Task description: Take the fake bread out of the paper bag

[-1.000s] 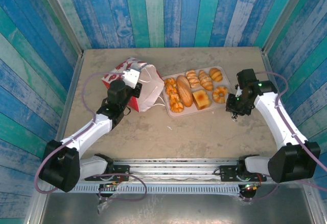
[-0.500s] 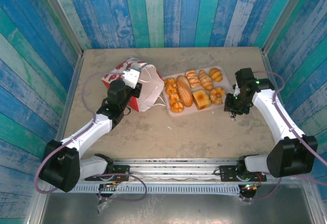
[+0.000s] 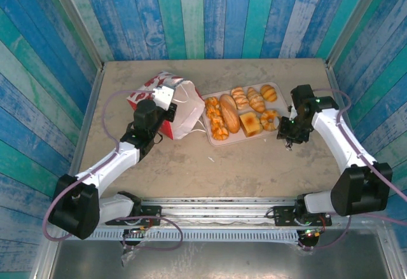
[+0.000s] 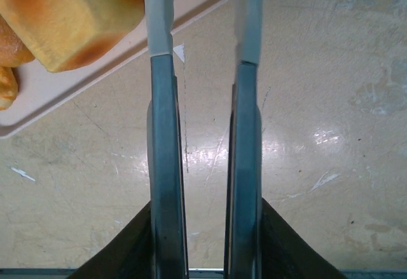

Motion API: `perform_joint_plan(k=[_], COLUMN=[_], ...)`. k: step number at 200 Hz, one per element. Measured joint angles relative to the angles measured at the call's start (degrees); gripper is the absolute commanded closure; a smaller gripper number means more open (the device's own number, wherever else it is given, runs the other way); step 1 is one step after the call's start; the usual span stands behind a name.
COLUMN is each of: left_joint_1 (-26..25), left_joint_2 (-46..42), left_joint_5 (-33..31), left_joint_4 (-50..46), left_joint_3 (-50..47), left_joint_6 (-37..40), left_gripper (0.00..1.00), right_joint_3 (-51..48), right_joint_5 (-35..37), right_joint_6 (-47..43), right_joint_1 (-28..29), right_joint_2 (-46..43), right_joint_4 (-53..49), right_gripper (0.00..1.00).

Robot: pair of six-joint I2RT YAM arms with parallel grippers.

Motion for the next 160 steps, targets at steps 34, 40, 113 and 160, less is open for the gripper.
perform_joint_plan(k=[34,40,113,160], left_joint_1=[0.0,0.0,0.0,0.0], left_joint_2=[0.0,0.0,-0.2,-1.2], left_joint_5=[0.4,0.4,0.9,3.0], left_joint_4=[0.0,0.0,0.0,-0.1], left_joint_3=[0.0,0.0,0.0,0.0], left_joint_6=[-0.2,-0.2,0.1,3.0], left_gripper=[0.98,0.98,0.98,0.98], right_joint_3=[0.1,0.2,0.9,1.6], right_joint_5=[0.0,0.0,-2.6,-10.2], right_joint_6=[0.1,0.1,-0.1,0.8], right_joint_1=[0.0,0.0,-0.3,3.6], right_joint_2=[-1.4,-1.6,-5.1,-9.9], right_joint_4=[-0.3,-0.3,-0.6,1.1], right_gripper=[0.5,0.51,0.65,0.68])
